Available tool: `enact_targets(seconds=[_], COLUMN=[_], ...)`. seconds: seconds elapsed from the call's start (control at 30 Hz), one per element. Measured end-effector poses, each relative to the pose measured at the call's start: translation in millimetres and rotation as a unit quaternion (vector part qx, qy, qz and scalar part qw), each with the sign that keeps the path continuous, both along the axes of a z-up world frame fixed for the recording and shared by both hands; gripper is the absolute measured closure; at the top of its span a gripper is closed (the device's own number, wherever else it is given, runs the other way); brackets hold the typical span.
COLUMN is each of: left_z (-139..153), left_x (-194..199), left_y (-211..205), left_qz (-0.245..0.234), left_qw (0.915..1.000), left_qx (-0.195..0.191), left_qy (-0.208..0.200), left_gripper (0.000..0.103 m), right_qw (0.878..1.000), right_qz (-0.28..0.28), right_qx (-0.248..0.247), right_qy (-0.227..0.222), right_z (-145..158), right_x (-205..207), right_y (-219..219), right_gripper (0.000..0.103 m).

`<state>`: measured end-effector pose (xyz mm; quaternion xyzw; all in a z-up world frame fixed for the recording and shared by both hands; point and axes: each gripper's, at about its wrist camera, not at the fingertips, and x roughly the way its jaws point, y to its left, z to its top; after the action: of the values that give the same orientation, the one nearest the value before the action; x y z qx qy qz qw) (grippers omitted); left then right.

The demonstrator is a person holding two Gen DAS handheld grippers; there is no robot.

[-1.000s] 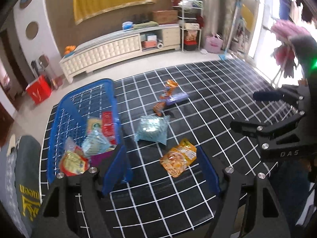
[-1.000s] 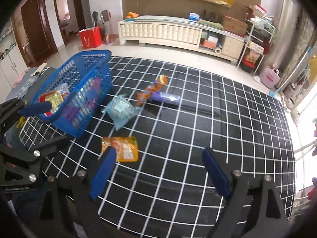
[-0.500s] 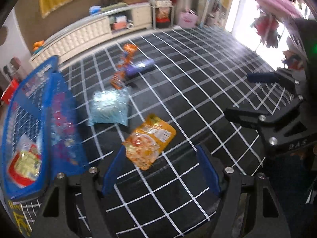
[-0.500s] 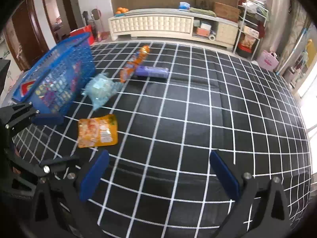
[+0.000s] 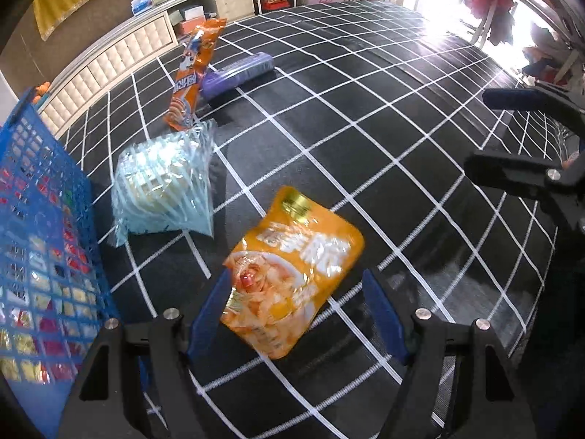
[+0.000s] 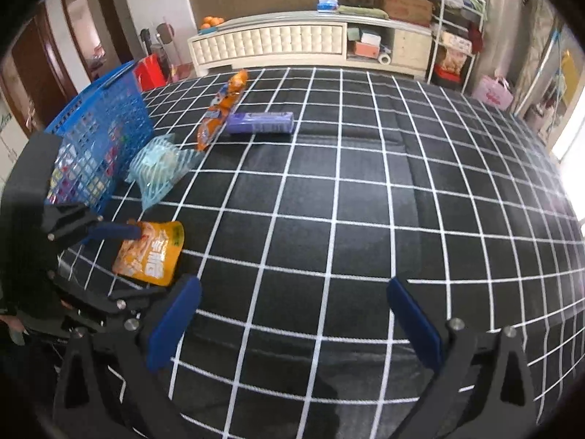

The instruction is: Organize snacks

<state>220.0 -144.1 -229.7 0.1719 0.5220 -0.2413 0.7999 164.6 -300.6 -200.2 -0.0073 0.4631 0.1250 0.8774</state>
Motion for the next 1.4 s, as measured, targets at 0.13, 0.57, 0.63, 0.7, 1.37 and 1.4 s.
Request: enact_targets(seconds=[0.13, 0.57, 0.63, 0.7, 1.37, 1.4], left_z=[-4, 6, 13, 27, 149, 153], left_x=[7, 10, 6, -1, -43, -44], left_y=[-3, 7, 11, 14, 73, 77], left_qz=[-0.003, 0.027, 0.035, 0.040, 0.102, 0.109], left_qw=[0.9998, 0.9993, 0.9986, 0.9976, 0.9731, 0.9710], left_qx=[-0.012, -0.025, -0.033, -0.046, -0.100, -0.103], left_qy=[0.012, -0.010, -0.020, -0.033, -0.181, -0.187], left_gripper=[0.031, 0.092, 0.094, 0.096, 0.097, 0.097], right_qw=[1.000, 1.000, 1.000, 1.000, 0.995, 0.995], right_qz=[-0.015, -0.018, -0.016, -0.013, 0.068, 0.074], right_qx=[0.004, 0.016, 0.019, 0.024, 0.029, 0.026], right_qy=[0.009, 0.014, 0.014, 0.011, -0.062, -0.061], right_z=[-6, 0, 4, 10, 94, 94], right_x=[4, 1, 1, 2, 6, 10], right_y=[-6, -5, -4, -1, 83, 89], right_gripper=[0.000, 0.000, 0.000, 0.000, 0.000, 0.000])
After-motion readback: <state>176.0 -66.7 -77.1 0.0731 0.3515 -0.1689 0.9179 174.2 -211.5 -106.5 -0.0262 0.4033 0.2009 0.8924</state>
